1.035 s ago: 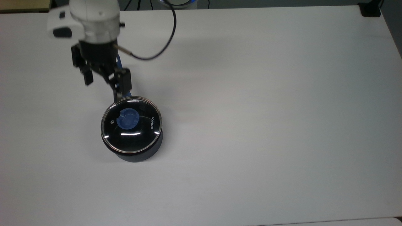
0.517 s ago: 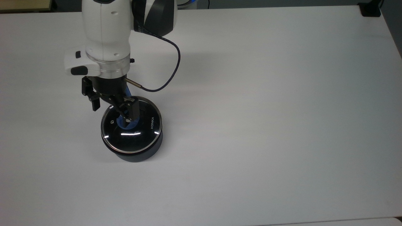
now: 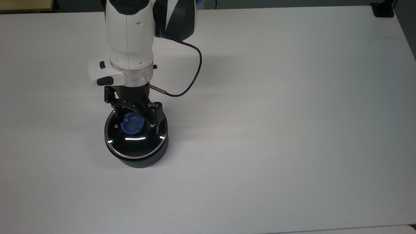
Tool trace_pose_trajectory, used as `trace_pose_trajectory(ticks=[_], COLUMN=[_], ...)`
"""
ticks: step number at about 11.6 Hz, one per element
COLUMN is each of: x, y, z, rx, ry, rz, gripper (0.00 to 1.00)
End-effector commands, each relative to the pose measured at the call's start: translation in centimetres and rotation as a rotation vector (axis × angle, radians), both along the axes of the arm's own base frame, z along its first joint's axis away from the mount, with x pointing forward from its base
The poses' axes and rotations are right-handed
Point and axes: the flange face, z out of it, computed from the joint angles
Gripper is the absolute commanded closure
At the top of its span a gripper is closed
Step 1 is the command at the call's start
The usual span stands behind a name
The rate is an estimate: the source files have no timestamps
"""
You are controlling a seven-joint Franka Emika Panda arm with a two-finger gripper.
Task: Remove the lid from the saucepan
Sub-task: 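Lower the open gripper around the blue knob and close on it, then lift the glass lid up off the saucepan rim by its knob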
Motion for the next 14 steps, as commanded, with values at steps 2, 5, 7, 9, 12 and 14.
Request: trace_pose_trajectory(ticks=[2,5,7,9,12,14], x=[-0.8,-0.8,-0.9,-1.2,-1.9,-3.6], y=[0.3,-0.1,-0.3,-0.7,-0.7,0.0], z=[-1.0,-1.5,-1.1,0.5,3.1,5.9], rx=[-0.044,-0.047,-0.047,-0.048,-0.051,-0.062], ry=[0.027,0.034,0.031,0.015,-0.013,0.029], rz=[0.024,0.022,0.02,0.013,0.013,0.064], gripper=[0.1,0.58,0.66,0.7,0.7,0.7])
